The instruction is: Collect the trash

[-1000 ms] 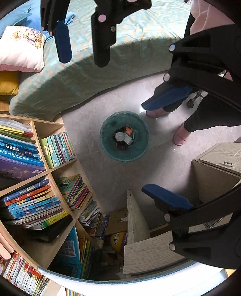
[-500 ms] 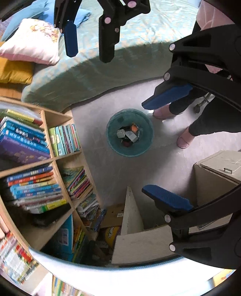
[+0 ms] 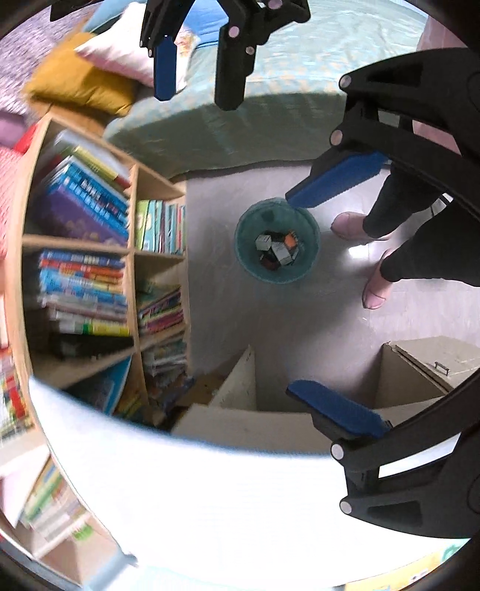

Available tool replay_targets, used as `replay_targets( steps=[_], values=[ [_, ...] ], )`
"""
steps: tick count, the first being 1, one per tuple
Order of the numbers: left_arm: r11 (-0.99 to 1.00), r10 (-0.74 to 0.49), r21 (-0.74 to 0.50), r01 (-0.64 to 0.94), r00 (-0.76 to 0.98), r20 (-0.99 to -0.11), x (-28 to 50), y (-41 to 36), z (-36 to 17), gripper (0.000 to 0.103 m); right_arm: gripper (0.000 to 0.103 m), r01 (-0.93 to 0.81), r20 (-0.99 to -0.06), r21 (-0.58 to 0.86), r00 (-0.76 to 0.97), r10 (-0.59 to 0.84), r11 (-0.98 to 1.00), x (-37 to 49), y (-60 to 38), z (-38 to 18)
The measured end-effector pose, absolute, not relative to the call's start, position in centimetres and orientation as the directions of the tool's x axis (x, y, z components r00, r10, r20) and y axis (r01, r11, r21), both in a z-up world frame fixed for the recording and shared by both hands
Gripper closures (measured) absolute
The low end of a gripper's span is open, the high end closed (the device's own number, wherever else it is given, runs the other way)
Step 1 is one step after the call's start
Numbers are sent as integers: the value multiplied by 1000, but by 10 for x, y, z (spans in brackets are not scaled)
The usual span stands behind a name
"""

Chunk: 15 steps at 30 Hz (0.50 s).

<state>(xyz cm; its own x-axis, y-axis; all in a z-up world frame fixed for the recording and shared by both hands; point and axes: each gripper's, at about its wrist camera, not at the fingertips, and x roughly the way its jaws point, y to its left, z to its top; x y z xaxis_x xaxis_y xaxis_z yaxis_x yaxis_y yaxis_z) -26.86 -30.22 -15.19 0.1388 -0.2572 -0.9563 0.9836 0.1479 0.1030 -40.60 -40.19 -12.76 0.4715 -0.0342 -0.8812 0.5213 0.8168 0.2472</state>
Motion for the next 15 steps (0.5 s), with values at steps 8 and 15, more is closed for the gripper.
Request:
replay_targets(
  steps=[8,15],
  values=[
    [312,-327,87,946,193,-925,-222,-259,-125,7,14,454,-848,210,525,-70,866,-357,-382,-100],
    [477,-323,87,874,267,-908,-174,-215,-113,7,14,401,-832,204,552,-58,893,-309,-361,-91]
  ],
)
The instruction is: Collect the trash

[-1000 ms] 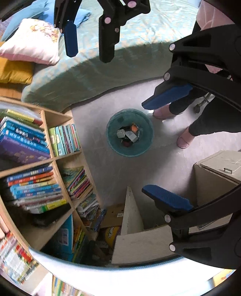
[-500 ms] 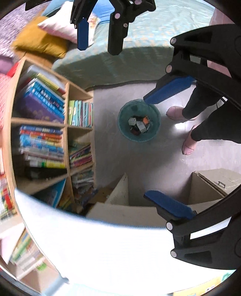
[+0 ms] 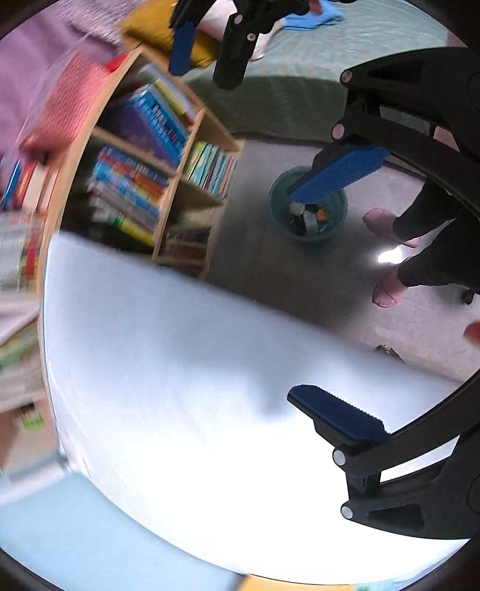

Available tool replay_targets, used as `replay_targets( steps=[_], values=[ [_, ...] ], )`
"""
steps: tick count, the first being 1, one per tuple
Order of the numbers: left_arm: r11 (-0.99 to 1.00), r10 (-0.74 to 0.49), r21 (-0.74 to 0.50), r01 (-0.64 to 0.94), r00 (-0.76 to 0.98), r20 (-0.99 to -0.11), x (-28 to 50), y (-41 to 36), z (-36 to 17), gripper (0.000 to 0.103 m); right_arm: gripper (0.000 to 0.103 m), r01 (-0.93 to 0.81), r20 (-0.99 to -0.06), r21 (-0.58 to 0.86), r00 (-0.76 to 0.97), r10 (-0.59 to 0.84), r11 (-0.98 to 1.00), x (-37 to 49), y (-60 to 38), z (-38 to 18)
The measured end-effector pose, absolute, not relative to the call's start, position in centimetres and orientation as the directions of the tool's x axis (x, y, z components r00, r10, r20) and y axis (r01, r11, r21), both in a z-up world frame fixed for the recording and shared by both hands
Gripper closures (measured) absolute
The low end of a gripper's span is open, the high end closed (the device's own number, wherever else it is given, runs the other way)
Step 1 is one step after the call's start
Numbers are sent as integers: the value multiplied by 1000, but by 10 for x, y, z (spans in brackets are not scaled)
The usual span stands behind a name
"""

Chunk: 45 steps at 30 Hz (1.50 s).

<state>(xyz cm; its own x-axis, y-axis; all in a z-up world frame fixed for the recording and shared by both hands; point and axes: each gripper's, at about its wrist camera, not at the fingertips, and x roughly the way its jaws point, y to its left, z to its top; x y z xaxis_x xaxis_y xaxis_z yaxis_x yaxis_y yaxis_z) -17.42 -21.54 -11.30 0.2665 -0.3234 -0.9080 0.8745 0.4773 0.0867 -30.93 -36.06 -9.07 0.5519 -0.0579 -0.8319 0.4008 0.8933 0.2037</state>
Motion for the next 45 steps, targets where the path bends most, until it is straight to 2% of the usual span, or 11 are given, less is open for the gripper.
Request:
replay_targets(
  steps=[20,33,45],
  values=[
    [835,-260,-3,551,389,-884,-70,-64,-85,7,14,67,-820,229,551,155,971,-157,-250,-77],
    [944,-166,-10,329,450,-878,-42,22,-90,7,14,-97,-811,231,531,246,968,-107,-196,-78],
    [973,-119,-11,229,461,-879,-35,51,-95,7,14,-171,-802,239,521,294,956,-86,-168,-79]
  ],
)
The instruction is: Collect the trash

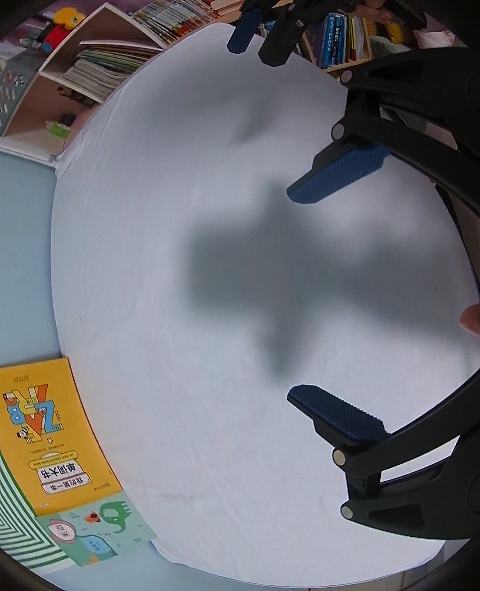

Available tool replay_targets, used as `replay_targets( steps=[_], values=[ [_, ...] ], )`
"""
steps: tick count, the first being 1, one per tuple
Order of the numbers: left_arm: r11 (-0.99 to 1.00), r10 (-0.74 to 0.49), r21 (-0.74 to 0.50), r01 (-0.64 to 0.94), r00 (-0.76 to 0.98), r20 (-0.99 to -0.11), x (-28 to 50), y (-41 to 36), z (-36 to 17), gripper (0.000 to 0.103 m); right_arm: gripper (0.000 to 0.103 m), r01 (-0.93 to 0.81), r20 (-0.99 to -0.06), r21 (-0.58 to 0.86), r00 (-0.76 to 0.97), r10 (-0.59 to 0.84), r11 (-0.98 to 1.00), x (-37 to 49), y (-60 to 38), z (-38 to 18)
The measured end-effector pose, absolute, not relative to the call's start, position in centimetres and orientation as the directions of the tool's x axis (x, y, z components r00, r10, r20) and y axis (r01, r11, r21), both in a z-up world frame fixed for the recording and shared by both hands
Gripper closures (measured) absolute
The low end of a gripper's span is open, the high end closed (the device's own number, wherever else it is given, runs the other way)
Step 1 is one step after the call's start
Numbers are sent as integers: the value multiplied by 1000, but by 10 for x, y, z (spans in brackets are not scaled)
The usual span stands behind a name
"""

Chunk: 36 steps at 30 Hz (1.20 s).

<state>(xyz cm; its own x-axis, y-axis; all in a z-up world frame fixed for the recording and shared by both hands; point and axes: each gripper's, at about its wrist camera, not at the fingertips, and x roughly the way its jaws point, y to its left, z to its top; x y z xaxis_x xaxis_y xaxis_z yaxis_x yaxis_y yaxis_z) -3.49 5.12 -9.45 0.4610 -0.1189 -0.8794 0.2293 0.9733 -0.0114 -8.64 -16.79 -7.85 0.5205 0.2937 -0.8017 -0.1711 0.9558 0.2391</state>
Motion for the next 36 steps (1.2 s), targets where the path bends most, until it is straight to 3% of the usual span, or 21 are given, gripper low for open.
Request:
replay_targets(
  steps=[36],
  values=[
    [980,-99,-11,197,443,-891,-15,54,-101,7,14,-172,-810,251,501,304,952,-62,-169,-84]
  ],
)
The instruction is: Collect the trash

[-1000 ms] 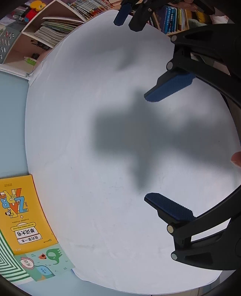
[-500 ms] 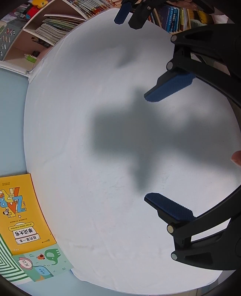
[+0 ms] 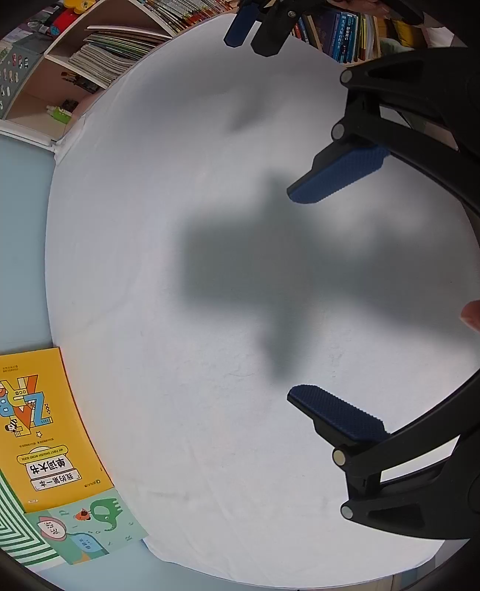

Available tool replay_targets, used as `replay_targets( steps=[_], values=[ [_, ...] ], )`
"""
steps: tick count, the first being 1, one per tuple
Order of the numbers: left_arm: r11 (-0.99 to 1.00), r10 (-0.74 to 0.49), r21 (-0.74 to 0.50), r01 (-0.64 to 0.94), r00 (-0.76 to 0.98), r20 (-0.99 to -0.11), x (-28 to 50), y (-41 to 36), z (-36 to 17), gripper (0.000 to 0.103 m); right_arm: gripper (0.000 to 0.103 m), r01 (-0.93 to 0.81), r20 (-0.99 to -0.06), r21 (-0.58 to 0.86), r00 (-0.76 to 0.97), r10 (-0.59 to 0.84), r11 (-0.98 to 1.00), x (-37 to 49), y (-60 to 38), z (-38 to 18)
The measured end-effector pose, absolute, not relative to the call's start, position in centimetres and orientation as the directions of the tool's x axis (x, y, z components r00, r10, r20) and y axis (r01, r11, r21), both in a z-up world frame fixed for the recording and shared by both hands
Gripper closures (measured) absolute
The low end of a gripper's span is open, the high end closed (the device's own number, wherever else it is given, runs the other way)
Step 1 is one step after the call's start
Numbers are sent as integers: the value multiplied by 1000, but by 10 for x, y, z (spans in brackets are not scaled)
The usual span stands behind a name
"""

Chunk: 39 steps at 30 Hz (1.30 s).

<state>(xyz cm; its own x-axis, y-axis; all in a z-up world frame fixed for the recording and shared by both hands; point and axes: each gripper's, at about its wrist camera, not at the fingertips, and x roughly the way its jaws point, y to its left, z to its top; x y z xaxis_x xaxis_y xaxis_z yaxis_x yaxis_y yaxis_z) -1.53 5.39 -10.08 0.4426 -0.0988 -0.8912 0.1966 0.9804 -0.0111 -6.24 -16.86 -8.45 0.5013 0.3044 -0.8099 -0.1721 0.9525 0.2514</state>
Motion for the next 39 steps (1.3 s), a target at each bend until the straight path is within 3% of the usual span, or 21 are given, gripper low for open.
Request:
replay_targets(
  steps=[39],
  values=[
    [983,-99,-19,180,448,-889,-22,63,-101,7,14,-179,-815,243,495,301,953,-70,-170,-86]
  ],
)
